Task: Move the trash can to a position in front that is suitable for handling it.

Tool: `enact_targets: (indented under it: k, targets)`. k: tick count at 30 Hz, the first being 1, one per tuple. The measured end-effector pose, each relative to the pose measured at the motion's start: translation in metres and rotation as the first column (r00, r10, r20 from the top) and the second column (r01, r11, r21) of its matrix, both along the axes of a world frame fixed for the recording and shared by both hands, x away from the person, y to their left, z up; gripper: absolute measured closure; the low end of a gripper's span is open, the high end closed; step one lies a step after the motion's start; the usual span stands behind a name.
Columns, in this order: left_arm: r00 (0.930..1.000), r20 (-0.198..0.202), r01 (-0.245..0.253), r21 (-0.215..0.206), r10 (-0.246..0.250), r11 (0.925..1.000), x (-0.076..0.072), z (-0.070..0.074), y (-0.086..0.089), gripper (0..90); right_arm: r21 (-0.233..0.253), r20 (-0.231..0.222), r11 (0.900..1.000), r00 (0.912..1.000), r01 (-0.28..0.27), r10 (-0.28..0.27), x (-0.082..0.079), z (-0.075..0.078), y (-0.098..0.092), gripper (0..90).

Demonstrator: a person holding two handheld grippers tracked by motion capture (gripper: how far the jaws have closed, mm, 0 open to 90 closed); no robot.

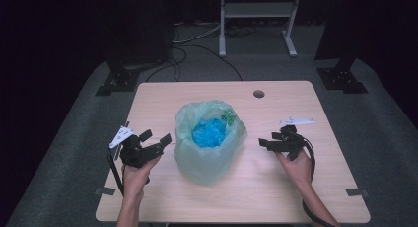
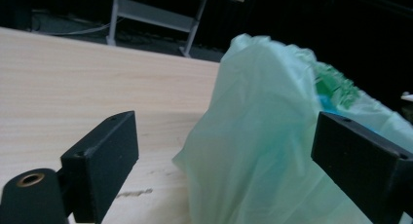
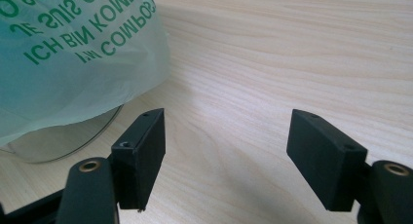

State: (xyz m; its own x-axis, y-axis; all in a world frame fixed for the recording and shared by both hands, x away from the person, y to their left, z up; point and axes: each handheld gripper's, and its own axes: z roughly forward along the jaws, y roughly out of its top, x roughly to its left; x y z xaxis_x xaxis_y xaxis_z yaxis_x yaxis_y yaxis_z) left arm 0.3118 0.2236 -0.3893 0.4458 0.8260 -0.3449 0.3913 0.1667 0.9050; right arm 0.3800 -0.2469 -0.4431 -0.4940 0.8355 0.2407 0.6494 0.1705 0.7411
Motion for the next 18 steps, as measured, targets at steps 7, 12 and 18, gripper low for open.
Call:
enact_targets:
  k: [7,12,18]
  targets:
    - [0.9989,0.017,0.043,-0.005,-0.043,0.9991,0.005,0.014,-0.014,9.2,0.01,0.01,1.0,1.0,0.002,-0.002,-0.001,0.005,-0.003,29.6]
    - [0.9965,0.022,0.081,0.006,-0.081,0.9967,0.01,0.02,-0.027,12.8,0.014,0.011,1.0,0.9999,0.001,-0.001,-0.001,0.005,-0.003,29.6]
    - [0.9945,-0.007,0.104,0.04,-0.104,0.9938,0.021,0.021,-0.042,19.5,0.024,0.014,1.0,0.9999,-0.001,0.001,-0.001,0.007,-0.003,29.6]
